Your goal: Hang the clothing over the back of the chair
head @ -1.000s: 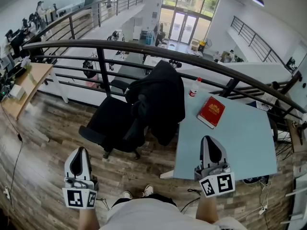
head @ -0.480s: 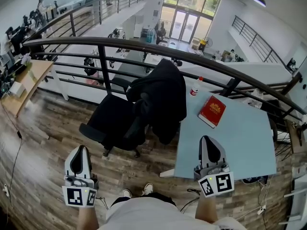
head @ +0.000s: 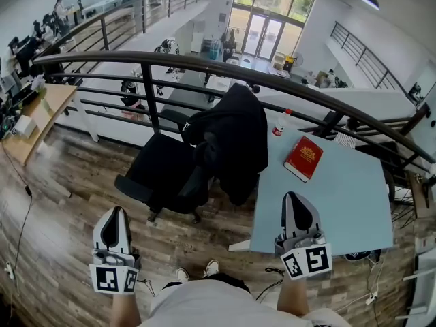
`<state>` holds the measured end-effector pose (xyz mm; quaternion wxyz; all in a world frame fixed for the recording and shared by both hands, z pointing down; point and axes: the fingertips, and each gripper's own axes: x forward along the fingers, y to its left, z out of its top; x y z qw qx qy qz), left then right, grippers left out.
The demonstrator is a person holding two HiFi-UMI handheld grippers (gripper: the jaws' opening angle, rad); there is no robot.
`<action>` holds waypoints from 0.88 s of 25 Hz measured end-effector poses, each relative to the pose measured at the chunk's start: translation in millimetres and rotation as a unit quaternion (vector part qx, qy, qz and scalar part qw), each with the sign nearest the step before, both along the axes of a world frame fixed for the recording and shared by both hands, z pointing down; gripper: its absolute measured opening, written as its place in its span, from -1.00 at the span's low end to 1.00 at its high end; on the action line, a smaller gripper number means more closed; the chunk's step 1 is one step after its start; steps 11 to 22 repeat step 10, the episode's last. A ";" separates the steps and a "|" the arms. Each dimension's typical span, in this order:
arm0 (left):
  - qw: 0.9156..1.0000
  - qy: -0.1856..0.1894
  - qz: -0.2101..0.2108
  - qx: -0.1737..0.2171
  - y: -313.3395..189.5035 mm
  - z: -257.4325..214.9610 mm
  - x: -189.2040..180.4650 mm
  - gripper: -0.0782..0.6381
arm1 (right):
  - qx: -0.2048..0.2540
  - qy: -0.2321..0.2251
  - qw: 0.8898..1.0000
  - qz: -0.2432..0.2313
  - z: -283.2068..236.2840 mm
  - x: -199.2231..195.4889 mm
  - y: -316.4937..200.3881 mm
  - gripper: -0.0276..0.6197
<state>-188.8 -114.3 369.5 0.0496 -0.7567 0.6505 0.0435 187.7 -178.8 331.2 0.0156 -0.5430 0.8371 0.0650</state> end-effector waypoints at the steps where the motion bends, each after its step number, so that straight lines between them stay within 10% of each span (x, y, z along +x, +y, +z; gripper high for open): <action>1: 1.000 0.000 0.000 0.000 -0.3 0.0 -1.5 -0.70 | -0.001 0.000 1.000 0.000 0.9 -1.5 -0.2 -0.86; 22: 1.000 -0.001 0.000 -0.003 0.1 -1.4 -4.9 -0.70 | -0.007 -0.002 1.000 -0.002 3.4 -6.8 -0.8 -0.86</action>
